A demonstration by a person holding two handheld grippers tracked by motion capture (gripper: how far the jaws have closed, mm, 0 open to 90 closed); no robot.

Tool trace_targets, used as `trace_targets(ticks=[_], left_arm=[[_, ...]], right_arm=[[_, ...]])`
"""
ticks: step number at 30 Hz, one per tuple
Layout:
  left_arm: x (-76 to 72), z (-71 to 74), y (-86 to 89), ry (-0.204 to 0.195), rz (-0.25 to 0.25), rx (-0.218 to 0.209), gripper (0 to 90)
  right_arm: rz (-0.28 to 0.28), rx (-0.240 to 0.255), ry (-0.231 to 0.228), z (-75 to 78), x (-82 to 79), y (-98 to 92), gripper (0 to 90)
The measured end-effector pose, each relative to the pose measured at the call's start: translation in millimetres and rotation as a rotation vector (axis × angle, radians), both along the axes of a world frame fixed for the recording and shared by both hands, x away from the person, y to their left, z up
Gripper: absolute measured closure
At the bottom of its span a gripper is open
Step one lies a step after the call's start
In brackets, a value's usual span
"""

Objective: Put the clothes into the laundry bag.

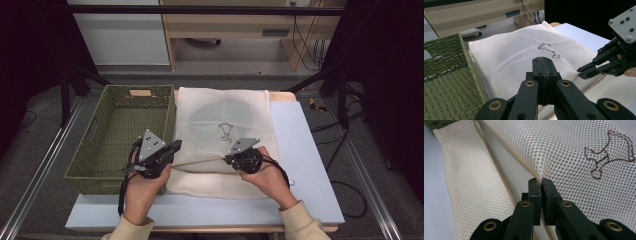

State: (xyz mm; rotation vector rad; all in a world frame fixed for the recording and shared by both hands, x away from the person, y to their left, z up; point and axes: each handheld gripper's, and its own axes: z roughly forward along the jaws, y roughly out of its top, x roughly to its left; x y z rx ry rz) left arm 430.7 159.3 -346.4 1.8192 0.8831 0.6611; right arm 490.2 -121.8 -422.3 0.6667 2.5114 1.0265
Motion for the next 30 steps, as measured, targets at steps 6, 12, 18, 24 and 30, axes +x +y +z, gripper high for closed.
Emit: trace_targets(ticks=[6,12,18,24,30], left_arm=[[1.0,-0.4,2.2,0.002,0.009,-0.007,89.8],[1.6,-0.8,4.0,0.005,0.013,-0.005,89.8],[3.9,-2.7,9.3,0.006,0.034,-0.013,89.8],[5.6,-3.3,14.4,0.011,0.046,-0.016,89.8],[6.2,-3.1,17.4,0.014,0.05,-0.015,89.8]], right_arm=[[0.007,-0.021,0.0,-4.3,-0.3,4.1,86.7],[0.011,-0.056,0.008,-14.1,0.1,7.8,86.3],[0.01,-0.068,0.02,-20.2,2.1,8.2,85.2],[-0.012,-0.059,0.013,-19.8,2.5,7.0,64.2],[-0.029,-0.035,-0.014,-7.7,-0.2,6.6,39.0]])
